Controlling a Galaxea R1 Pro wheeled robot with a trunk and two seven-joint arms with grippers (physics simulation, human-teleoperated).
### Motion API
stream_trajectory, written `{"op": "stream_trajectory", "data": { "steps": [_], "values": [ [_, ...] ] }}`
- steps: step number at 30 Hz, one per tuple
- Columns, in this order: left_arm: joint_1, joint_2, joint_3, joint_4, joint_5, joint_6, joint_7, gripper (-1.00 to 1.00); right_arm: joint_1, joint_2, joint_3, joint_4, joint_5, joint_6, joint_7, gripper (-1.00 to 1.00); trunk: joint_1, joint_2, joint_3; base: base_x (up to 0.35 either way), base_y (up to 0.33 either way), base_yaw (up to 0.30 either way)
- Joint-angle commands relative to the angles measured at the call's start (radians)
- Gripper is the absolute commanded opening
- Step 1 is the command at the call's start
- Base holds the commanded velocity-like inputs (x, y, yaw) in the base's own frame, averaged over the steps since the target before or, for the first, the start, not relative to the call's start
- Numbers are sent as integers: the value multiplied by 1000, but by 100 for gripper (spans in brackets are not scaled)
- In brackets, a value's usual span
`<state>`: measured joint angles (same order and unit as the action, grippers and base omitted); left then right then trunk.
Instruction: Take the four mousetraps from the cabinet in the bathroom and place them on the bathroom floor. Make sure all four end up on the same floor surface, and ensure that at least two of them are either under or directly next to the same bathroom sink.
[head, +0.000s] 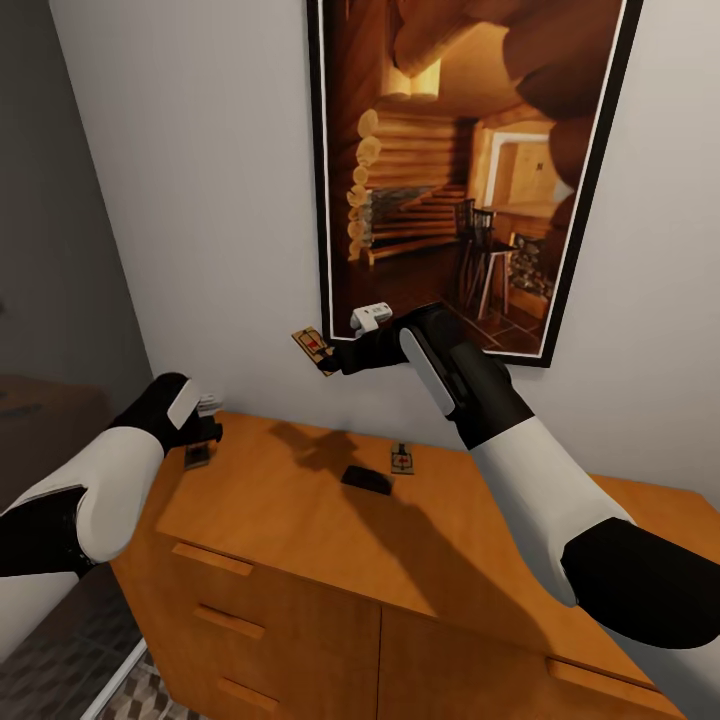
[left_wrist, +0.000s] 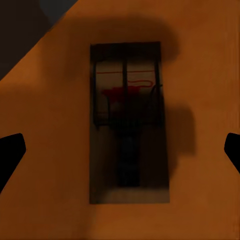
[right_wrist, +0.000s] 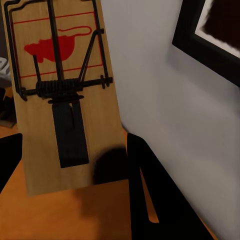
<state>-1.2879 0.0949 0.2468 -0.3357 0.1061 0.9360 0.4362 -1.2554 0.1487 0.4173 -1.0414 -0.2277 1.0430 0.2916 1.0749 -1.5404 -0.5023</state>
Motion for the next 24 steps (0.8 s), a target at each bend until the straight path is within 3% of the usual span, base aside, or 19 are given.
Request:
{"op": "stream_trajectory", "data": {
  "steps": [1, 14, 24],
  "values": [
    [-1, 0, 2, 0, 10, 1, 9, 100, -1, 0, 0, 0, -2, 4, 0, -100, 0, -1, -1, 0, 0, 0],
    [-1, 1, 2, 12, 12, -3, 6, 100, -1, 0, 0, 0, -3, 4, 1, -100, 0, -1, -1, 0, 0, 0],
    [-1, 2, 3, 58, 13, -62, 6, 100, -1, 0, 0, 0, -4, 4, 1, -100, 0, -1, -1, 0, 0, 0]
  ]
}}
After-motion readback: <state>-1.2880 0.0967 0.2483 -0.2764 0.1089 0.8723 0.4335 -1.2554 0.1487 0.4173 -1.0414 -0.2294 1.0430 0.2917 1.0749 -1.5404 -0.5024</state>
